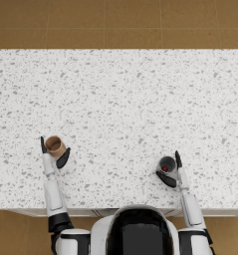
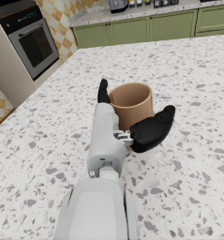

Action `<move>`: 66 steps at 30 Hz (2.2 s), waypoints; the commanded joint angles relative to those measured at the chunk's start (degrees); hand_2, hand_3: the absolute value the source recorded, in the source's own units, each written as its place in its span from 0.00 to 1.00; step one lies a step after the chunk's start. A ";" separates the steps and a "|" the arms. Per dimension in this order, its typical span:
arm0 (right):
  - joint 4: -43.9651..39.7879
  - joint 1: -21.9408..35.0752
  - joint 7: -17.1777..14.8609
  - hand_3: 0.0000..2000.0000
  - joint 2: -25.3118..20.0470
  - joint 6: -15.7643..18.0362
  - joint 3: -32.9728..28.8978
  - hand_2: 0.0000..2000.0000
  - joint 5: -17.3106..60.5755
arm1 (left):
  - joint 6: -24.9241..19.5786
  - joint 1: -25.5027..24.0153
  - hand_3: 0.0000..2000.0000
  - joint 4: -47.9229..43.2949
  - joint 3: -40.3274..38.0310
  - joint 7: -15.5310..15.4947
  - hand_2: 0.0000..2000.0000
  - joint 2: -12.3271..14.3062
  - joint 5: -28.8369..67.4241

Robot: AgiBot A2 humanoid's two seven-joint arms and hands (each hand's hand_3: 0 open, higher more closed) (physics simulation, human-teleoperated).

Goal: Pick up two cups and pour the berry on the right into the cup on the left

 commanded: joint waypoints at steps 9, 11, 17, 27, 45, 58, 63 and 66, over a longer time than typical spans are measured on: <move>-0.76 1.00 0.16 0.00 -1.02 -0.24 0.57 0.00 0.01 | -0.32 3.14 0.00 12.54 4.68 0.08 0.00 -0.07 -0.01; -0.67 1.07 0.11 0.00 -1.22 -0.35 0.88 0.00 0.01 | -0.31 3.54 0.00 12.42 4.59 0.00 0.00 -0.21 0.00; -0.09 1.94 -0.11 0.49 -2.07 2.06 -0.34 1.00 0.02 | -0.53 4.58 0.49 14.81 5.98 -0.18 1.00 -0.85 0.06; 9.96 8.30 0.27 0.64 -5.72 2.94 -0.03 1.00 0.01 | -3.06 -4.42 0.64 -14.66 13.41 0.52 1.00 -2.51 0.01; -5.30 38.23 0.10 0.64 -19.94 4.29 7.02 1.00 5.36 | -3.35 4.06 0.64 -22.45 29.90 0.49 1.00 4.43 -0.06; -2.13 41.04 0.25 0.64 -21.45 5.64 12.15 1.00 28.46 | -3.30 5.24 0.64 -19.02 30.25 0.54 1.00 6.87 -0.08; -1.55 43.62 0.39 0.64 -16.80 5.16 16.18 1.00 37.63 | -3.40 4.92 0.64 -18.73 30.59 0.62 1.00 7.32 -0.07; 1.26 43.31 0.37 0.64 -16.99 5.27 15.85 1.00 43.14 | -3.64 5.31 0.64 -17.64 30.24 0.60 1.00 7.90 -0.07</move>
